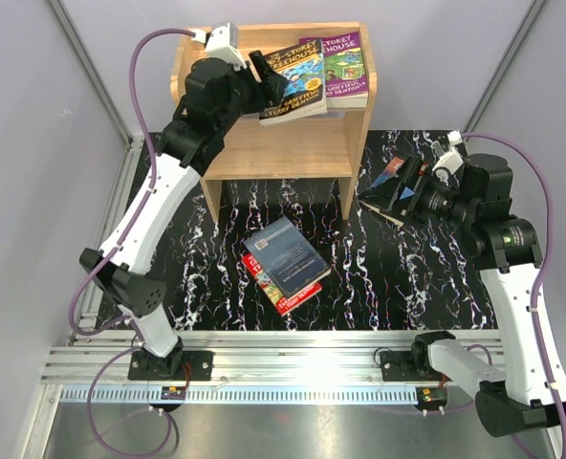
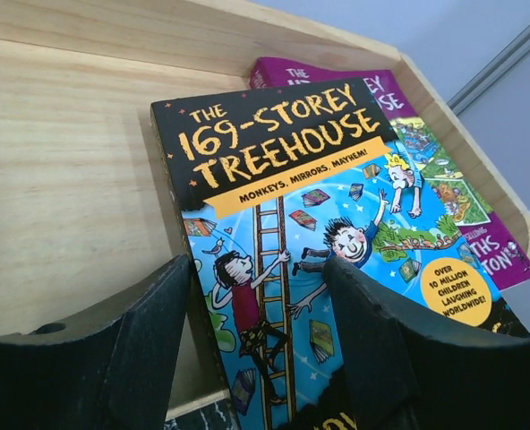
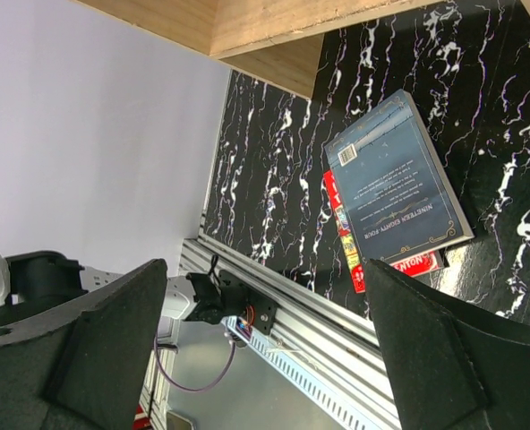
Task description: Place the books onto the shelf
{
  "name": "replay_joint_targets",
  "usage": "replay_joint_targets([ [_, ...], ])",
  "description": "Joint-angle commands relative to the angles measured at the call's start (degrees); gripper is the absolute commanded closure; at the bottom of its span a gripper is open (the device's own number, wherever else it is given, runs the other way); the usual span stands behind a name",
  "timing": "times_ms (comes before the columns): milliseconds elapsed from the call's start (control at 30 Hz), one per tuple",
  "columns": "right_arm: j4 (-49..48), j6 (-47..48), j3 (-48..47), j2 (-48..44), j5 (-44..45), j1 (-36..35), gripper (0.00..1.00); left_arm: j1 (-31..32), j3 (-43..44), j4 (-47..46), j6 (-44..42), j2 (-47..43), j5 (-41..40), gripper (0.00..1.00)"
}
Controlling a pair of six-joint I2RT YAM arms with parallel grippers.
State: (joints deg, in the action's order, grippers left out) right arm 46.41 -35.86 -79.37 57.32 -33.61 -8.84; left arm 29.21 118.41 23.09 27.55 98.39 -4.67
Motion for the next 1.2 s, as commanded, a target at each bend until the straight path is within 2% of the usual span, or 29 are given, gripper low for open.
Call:
replay_joint_targets([
  [0, -1.5, 0.53, 1.41, -2.03, -0.67, 0.14, 0.02, 1.81, 5.59, 0.2, 1.45, 3.64, 1.85, 0.35],
  [167, -6.59, -2.81, 4.49, -3.7, -4.71, 0.14, 0.05, 2.52, 12.88, 0.2, 3.21, 8.39, 1.77, 0.35],
  [200, -8.34, -3.34, 5.19, -3.88, -5.41, 0.14, 0.13, 2.52, 13.25, -0.15, 3.56, 8.83, 1.68, 0.35],
  [433, -7.57, -2.47, 5.1, -3.27, -6.21, 0.14, 0.35, 3.48, 14.74, -3.84, 5.14, 10.59, 0.19, 0.35],
  [567, -8.0, -2.82, 6.68, -3.88, -6.47, 0.14, 0.38, 3.92, 18.17, -4.11, 8.03, 13.05, -2.1, 0.34],
  [700, -7.57, -2.64, 8.0, -4.76, -5.95, 0.14, 0.38, 4.01, 19.05, -8.23, 10.06, 14.55, -3.32, 0.21],
  [967, -6.42, -2.38, 9.15, -5.73, -5.33, 0.14, 0.39, 5.85, 20.01, -12.8, 14.37, 17.62, -6.31, 0.19],
  [1167, -3.53, -1.15, 9.15, -7.22, -4.19, 0.14, 0.39, 8.49, 20.19, -14.03, 15.51, 19.91, -11.59, 0.19],
])
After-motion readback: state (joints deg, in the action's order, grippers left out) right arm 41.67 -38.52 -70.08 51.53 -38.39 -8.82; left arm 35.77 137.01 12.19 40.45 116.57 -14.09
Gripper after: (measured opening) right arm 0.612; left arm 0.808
